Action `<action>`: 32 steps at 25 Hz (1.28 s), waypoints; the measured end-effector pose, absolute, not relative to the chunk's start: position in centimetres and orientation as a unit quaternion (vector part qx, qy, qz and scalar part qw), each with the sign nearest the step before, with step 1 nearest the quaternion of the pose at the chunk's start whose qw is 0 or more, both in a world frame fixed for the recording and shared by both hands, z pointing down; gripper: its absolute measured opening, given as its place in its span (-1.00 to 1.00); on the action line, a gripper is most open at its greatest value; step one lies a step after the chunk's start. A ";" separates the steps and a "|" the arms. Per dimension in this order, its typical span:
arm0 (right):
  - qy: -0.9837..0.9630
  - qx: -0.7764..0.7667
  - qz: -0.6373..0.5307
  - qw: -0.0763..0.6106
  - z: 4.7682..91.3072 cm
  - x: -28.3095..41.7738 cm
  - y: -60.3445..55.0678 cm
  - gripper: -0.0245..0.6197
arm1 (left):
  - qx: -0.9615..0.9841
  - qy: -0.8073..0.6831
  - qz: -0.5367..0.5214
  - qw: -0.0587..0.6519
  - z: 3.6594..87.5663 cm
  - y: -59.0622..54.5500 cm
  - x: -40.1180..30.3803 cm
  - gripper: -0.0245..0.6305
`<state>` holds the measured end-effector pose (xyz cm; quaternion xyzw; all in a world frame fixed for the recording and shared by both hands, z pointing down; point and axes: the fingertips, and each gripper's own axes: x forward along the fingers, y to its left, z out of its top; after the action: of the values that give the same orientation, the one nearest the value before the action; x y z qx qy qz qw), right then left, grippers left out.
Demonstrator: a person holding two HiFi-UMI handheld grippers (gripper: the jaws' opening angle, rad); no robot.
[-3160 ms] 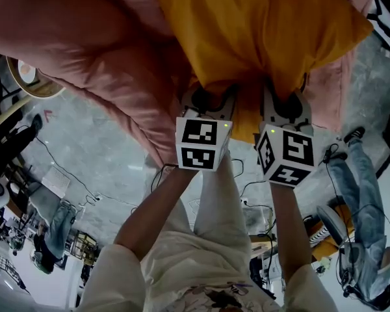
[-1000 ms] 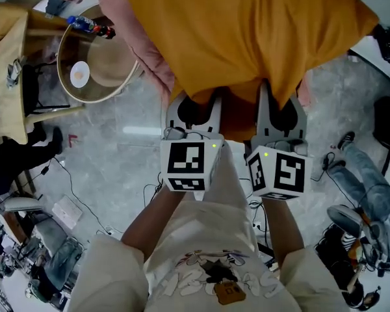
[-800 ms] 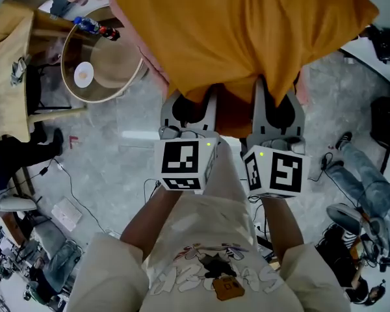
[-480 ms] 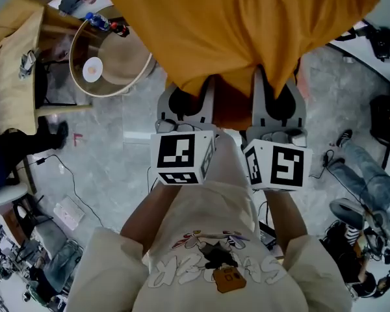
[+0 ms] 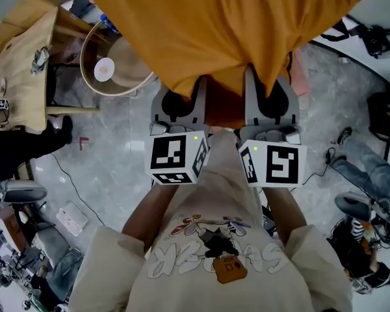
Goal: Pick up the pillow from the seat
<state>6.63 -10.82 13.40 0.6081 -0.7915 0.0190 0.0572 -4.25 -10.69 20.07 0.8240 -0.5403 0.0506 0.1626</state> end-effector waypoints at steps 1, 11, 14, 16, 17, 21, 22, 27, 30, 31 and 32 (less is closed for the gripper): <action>-0.791 0.609 0.016 0.052 13.0 6.0 -10.2 -0.64 | 0.826 -0.540 0.047 0.157 19.6 -10.2 -4.9 -0.48; -0.783 0.621 -0.021 0.032 9.2 0.0 -4.2 -0.64 | 0.840 -0.528 0.022 0.120 16.0 -5.3 -10.8 -0.48; -0.779 0.625 -0.028 0.031 8.6 -1.7 -2.7 -0.64 | 0.844 -0.524 0.016 0.111 15.2 -4.0 -12.6 -0.48; -0.776 0.629 -0.028 0.028 8.1 -2.3 -1.5 -0.64 | 0.848 -0.518 0.014 0.109 14.8 -2.9 -13.2 -0.48; -0.776 0.630 -0.028 0.025 7.9 -2.5 -0.9 -0.64 | 0.850 -0.515 0.013 0.108 14.6 -2.5 -13.3 -0.48; -0.774 0.631 -0.041 0.023 7.4 -3.5 0.6 -0.64 | 0.857 -0.506 0.010 0.102 14.2 -1.6 -14.2 -0.48; -0.773 0.633 -0.041 0.023 7.5 -3.7 0.9 -0.64 | 0.857 -0.505 0.010 0.103 14.3 -1.3 -14.4 -0.48; -0.782 0.623 -0.030 0.009 6.9 -3.5 2.4 -0.64 | 0.852 -0.514 0.012 0.099 13.5 0.2 -14.4 -0.48; -0.795 0.607 -0.020 0.005 6.9 -3.5 2.7 -0.64 | 0.845 -0.525 0.018 0.094 13.3 0.6 -14.6 -0.48; -0.797 0.603 -0.018 0.004 6.8 -3.5 2.9 -0.64 | 0.844 -0.528 0.020 0.094 13.2 0.8 -14.6 -0.48; -0.799 0.601 -0.016 0.002 6.6 -3.3 3.1 -0.64 | 0.842 -0.531 0.021 0.094 13.0 1.1 -14.6 -0.48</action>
<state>-3.33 3.07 6.60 0.6008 -0.7992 -0.0164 0.0025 -14.57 1.11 13.01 0.8421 -0.5307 0.0205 0.0943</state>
